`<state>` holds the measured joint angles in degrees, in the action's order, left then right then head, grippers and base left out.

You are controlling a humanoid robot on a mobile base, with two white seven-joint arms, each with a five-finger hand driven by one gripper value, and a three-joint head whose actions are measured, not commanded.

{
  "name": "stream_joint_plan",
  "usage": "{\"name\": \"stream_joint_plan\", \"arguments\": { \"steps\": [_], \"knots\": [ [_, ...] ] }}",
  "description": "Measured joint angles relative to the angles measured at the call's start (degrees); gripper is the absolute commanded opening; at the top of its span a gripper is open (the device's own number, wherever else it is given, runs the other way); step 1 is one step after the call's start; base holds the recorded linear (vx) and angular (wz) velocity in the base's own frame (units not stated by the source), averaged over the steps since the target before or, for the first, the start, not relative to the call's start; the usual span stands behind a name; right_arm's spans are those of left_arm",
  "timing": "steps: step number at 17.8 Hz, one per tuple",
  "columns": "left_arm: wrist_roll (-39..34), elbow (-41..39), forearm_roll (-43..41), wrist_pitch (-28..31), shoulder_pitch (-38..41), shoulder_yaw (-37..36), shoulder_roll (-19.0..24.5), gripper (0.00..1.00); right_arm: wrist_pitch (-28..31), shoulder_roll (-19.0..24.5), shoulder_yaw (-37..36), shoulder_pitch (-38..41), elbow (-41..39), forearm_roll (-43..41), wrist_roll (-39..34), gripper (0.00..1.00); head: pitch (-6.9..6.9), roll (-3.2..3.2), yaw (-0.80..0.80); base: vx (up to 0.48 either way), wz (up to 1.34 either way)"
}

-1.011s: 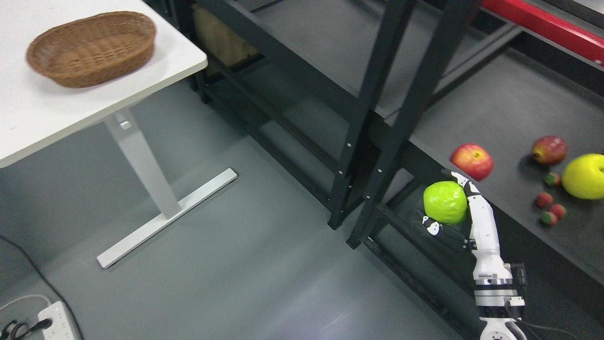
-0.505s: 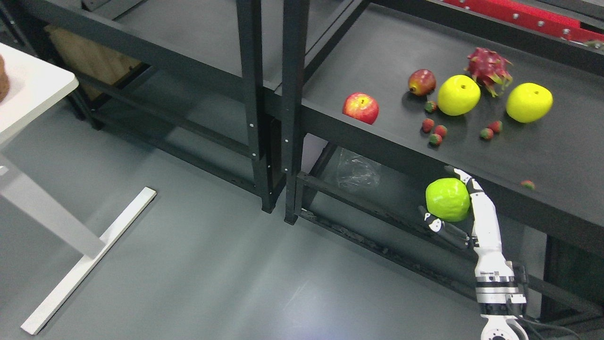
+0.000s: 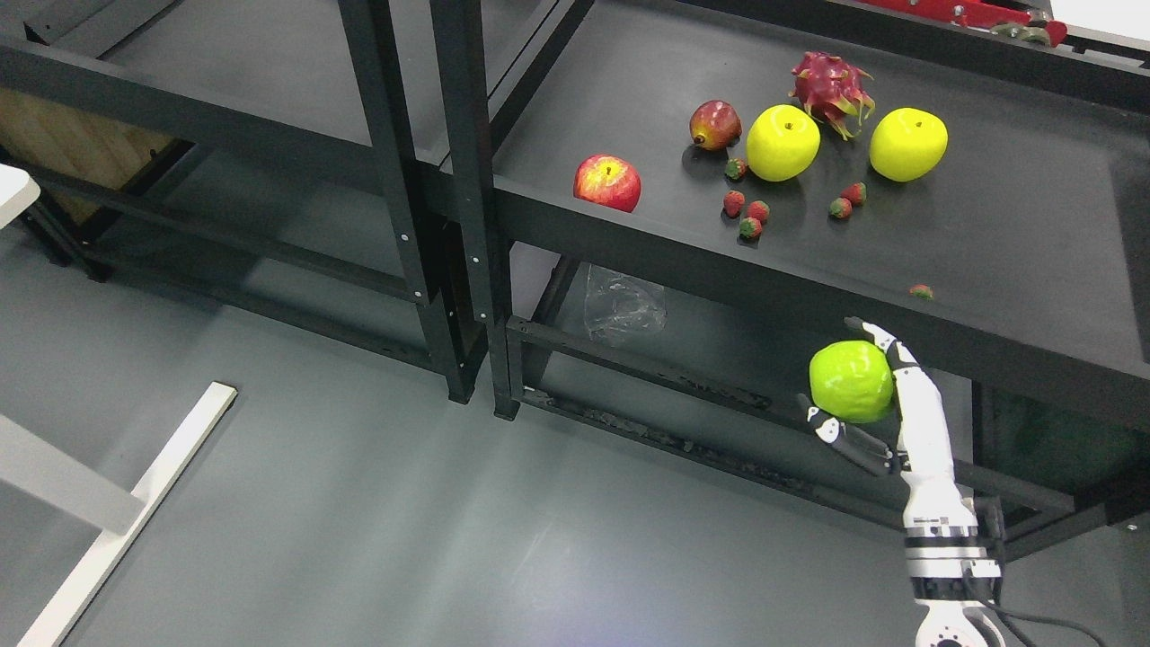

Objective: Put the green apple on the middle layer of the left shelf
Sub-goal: 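Turn and drive to the black shelf tray holding the apple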

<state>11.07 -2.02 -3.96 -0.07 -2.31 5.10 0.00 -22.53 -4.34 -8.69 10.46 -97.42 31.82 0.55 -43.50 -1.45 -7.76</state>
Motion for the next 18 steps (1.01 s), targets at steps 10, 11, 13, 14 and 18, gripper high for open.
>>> {"name": "stream_joint_plan", "arguments": {
  "steps": [10,11,13,14,18],
  "knots": [
    [0.0,0.0,0.0,0.02,-0.01,0.0,0.0,1.0,-0.39,-0.49,0.12,-0.37,1.36,0.0,-0.34,0.0,0.03,0.0,0.0,0.129,-0.41],
    [0.0,0.0,0.0,0.05,-0.01,0.0,0.0,1.0,-0.39,-0.54,0.23,-0.5,1.47,0.0,-0.47,0.0,0.03,0.0,0.0,0.238,-0.5],
    [0.0,0.0,0.0,0.16,-0.01,0.0,0.0,1.0,-0.43,-0.61,0.47,-0.75,1.67,0.0,-0.59,0.0,0.03,0.0,0.0,0.284,-0.4],
    [0.0,0.0,0.0,0.21,-0.01,0.0,0.0,1.0,-0.47,-0.65,0.57,-0.94,1.76,0.0,-0.63,0.0,0.03,0.0,0.0,0.337,-0.13],
    [0.0,0.0,0.0,0.23,-0.01,0.0,0.0,1.0,-0.36,-0.74,0.97,-1.7,2.02,0.07,-0.69,0.0,0.03,0.0,0.0,0.319,0.04]
  ]
}}
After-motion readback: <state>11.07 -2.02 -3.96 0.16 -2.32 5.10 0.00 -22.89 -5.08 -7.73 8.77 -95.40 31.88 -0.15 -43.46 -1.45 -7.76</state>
